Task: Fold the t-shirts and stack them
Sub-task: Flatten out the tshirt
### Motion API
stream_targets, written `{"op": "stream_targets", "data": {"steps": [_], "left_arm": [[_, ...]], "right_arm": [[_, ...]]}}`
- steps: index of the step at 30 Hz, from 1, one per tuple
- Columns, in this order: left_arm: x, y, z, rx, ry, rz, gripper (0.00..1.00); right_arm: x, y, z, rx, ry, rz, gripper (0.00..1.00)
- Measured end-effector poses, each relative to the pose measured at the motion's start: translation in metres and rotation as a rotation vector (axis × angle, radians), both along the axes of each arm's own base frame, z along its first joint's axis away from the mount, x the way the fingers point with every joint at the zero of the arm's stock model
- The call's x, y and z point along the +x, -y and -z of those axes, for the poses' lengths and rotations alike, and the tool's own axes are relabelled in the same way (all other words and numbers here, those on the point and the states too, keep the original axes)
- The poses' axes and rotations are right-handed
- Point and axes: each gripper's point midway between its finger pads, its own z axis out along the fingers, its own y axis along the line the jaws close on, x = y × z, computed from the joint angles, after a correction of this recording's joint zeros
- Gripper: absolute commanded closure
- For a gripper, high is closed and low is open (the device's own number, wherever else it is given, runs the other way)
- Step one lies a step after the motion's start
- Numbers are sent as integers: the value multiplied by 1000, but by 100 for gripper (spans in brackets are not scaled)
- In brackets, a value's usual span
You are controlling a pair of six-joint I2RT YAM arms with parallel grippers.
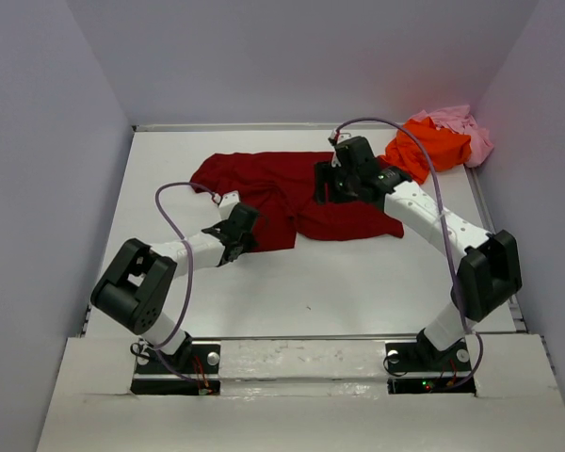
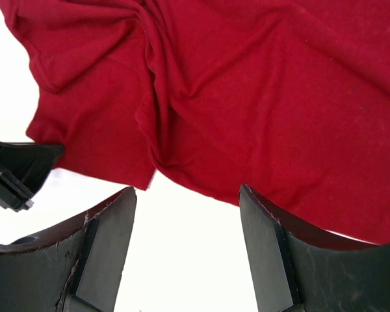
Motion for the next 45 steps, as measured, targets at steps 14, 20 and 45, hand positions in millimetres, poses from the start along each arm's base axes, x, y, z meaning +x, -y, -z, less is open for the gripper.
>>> {"op": "stream_targets", "data": {"steps": [14,20,45], "left_arm": [[11,6,-83,-3,82,66,100],[25,2,-170,-21,269,66,100],[-10,-57,-143,144,226,37,100]], "right_arm": [[-44,98,82,-150,-132,300,30],[-79,132,111,-172,-185,436,30],[-41,192,151,-189,-277,720,31]]}}
